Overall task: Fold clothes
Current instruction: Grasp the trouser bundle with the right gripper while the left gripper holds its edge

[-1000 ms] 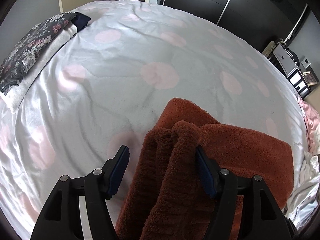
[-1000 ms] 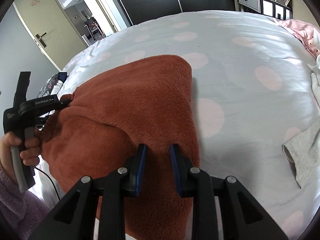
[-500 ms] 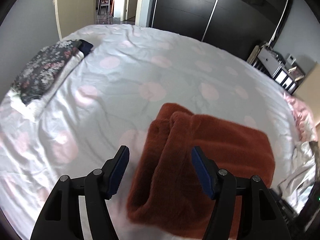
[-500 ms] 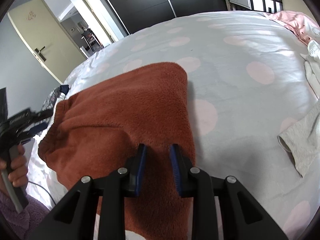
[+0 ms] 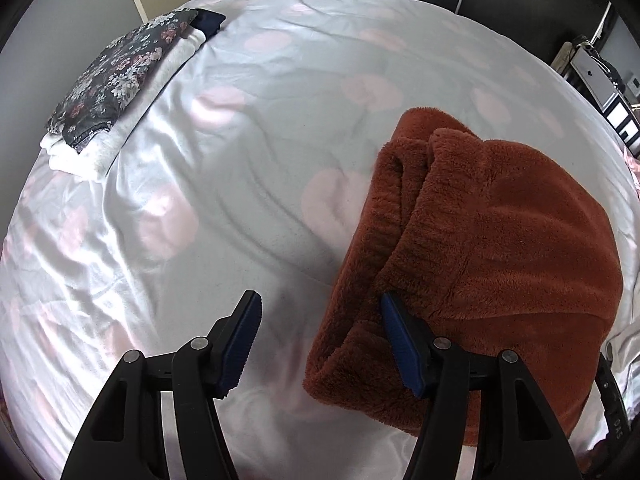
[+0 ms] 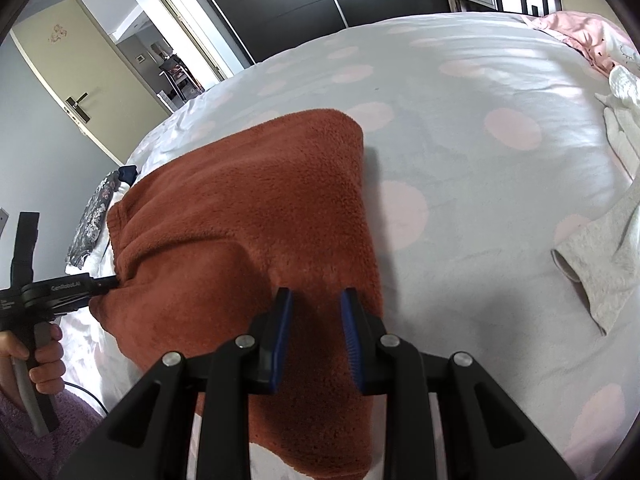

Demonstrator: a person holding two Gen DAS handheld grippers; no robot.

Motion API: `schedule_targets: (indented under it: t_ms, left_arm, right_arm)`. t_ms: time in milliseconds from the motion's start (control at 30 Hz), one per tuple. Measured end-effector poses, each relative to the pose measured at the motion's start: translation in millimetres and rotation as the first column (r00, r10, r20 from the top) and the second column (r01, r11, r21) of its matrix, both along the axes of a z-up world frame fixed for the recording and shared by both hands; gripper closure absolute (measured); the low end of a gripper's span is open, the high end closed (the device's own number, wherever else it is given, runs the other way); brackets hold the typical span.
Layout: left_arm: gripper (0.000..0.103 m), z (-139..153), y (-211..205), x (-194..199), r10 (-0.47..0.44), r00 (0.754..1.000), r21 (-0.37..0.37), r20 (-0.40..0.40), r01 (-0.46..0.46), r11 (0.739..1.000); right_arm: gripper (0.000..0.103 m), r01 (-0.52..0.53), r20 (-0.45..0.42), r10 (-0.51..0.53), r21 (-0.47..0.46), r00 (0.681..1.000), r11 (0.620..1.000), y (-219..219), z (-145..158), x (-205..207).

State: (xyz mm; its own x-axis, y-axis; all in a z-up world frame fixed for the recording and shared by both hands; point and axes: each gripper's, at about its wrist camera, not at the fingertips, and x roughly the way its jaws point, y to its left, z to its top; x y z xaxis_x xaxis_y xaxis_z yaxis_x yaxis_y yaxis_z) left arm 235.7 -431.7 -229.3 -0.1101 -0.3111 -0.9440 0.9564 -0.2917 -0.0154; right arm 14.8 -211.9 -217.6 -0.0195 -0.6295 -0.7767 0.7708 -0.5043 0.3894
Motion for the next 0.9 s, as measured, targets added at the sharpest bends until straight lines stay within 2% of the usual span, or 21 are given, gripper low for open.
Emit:
schedule_targets:
  t_ms: [233, 367, 467, 567, 633, 700, 767, 900]
  left_arm:
    - [0.04, 36, 3, 10, -0.042, 0.987, -0.073, -0.157, 0.031, 0.997]
    - [0.04, 35, -9, -1, -0.117, 0.988, -0.022, -0.102, 0.116, 0.993]
    - [0.04, 32, -17, -5, -0.19, 0.98, 0.011, -0.061, 0.191, 0.981]
    - [0.04, 34, -26, 6, -0.202, 0.977, 0.014, -0.067, 0.203, 0.979]
    - [0.04, 31, -35, 18, -0.166, 0.978, 0.022, -0.126, 0.17, 0.985]
    - [0.039, 23, -45, 31, -0.12, 0.968, 0.048, -0.219, 0.133, 0.99]
    - [0.039, 17, -51, 38, -0.088, 0.957, 0.071, -0.278, 0.112, 0.991]
    - [0.039, 17, -55, 35, -0.109, 0.935, 0.078, -0.337, 0.143, 0.987]
  right_arm:
    - [0.078, 0.041, 0.003, -0.041, -0.051, 0.999, 0.998, 13, 9, -7]
    - [0.078, 0.09, 0.034, -0.089, -0.03, 0.995, 0.996, 17, 5, -20]
    - [0.078, 0.114, 0.089, -0.112, -0.013, 0.99, 0.993, 19, -1, -27]
    - [0.078, 0.132, 0.128, -0.13, -0.003, 0.983, 0.991, 19, -6, -32]
    - [0.078, 0.138, 0.148, -0.137, 0.002, 0.979, 0.99, 17, -10, -35]
    - [0.078, 0.141, 0.169, -0.14, 0.006, 0.976, 0.99, 14, -14, -38]
    - [0.077, 0.142, 0.183, -0.141, 0.013, 0.973, 0.99, 11, -18, -40]
    - [0.077, 0.148, 0.205, -0.147, 0.01, 0.968, 0.989, 9, -23, -43]
